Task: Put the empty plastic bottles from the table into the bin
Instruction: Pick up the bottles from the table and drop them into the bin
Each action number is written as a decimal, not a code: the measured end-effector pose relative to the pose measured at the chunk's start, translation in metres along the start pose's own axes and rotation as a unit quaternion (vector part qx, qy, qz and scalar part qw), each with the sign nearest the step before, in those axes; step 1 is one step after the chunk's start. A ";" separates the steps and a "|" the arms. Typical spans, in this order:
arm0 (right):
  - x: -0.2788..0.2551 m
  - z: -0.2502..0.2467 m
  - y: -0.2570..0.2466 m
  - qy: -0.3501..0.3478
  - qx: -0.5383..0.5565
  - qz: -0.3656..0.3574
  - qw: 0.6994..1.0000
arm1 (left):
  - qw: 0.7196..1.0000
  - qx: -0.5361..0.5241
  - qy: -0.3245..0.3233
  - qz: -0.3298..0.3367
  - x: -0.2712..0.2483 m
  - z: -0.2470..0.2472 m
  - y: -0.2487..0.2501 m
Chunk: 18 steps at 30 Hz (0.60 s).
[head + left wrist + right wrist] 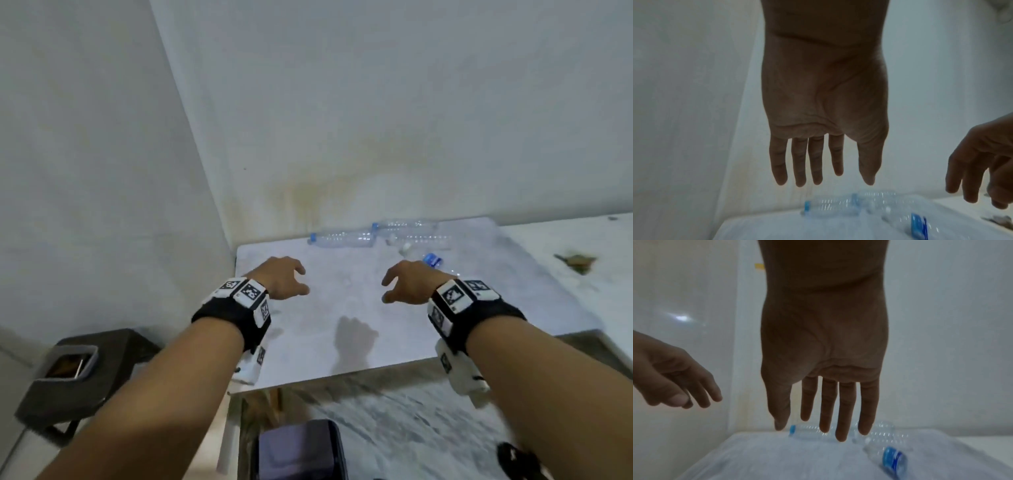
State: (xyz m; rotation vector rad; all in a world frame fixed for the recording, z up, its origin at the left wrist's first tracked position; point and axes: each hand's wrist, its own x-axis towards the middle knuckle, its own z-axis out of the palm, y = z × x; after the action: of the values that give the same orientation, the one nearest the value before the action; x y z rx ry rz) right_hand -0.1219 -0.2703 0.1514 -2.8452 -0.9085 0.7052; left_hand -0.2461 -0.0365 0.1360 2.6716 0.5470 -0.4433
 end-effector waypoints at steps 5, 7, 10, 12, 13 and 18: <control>0.002 -0.060 0.031 0.053 0.003 0.009 0.999 | 0.998 0.025 0.047 0.033 0.025 -0.058 0.049; 0.013 -0.072 0.047 0.055 0.002 0.020 0.998 | 0.998 0.033 0.050 0.033 0.046 -0.065 0.061; 0.042 -0.083 0.079 0.046 0.008 0.038 0.998 | 0.998 0.043 0.034 0.023 0.088 -0.067 0.077; 0.069 -0.087 0.099 0.040 0.016 0.047 0.998 | 0.999 0.043 0.028 0.014 0.120 -0.067 0.085; 0.085 -0.088 0.109 0.034 0.018 0.049 0.998 | 0.999 0.043 0.025 0.009 0.138 -0.066 0.088; 0.176 -0.087 0.145 -0.009 0.030 0.045 0.998 | 0.998 0.037 -0.002 -0.044 0.227 -0.059 0.086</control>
State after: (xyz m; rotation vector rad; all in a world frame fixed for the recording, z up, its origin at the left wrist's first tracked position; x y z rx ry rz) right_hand 0.1207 -0.2838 0.1281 -2.8466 -0.7517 0.7546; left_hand 0.0028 -0.0151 0.1288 2.7238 0.6602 -0.5038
